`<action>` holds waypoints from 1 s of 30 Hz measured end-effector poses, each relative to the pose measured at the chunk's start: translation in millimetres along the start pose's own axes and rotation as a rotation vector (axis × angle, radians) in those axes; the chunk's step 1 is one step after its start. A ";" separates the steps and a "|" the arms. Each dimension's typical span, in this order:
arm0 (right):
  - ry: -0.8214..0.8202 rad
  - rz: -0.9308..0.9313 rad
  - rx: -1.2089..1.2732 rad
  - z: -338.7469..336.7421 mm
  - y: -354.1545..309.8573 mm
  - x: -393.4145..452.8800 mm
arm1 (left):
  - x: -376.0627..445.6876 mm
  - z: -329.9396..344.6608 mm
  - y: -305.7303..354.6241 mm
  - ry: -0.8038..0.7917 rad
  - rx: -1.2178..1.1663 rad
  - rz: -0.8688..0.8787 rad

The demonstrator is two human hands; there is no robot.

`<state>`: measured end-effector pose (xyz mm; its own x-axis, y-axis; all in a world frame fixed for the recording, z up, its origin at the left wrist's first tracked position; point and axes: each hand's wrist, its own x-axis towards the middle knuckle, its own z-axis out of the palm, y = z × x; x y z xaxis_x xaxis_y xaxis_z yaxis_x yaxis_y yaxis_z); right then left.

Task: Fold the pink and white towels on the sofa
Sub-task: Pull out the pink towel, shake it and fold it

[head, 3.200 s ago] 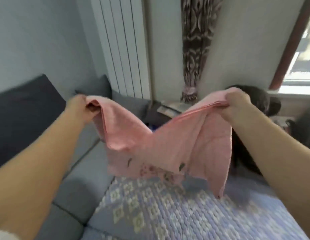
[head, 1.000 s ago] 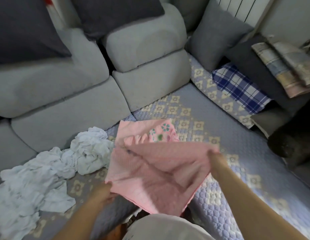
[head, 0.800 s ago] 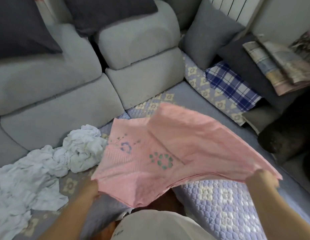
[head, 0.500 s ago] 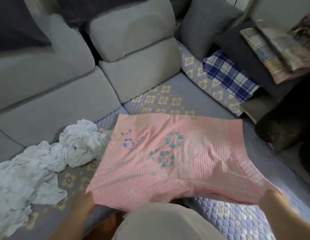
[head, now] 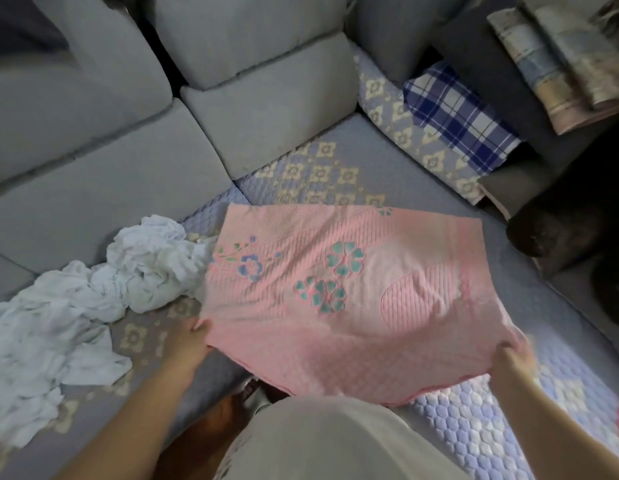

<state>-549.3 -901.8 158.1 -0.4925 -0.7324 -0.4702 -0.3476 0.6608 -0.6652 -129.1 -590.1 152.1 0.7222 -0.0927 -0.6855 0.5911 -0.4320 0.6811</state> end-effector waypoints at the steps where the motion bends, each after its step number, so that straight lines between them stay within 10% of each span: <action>1: -0.007 -0.029 -0.008 10.3 1.0 -14.8 | -13.3 13.7 -2.2 -0.045 0.023 -0.023; 13: -0.611 -0.813 -0.307 94.5 17.5 -211.5 | -110.8 121.0 -7.5 -0.452 0.342 0.251; 30: -0.578 -1.303 -0.093 90.5 3.6 -217.4 | -101.7 117.5 19.1 -0.639 0.531 0.203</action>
<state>-371.3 -755.0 205.5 0.5944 -0.7626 0.2551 -0.3532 -0.5325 -0.7692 -233.5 -694.3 204.6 0.3605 -0.6325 -0.6855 0.1107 -0.7008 0.7048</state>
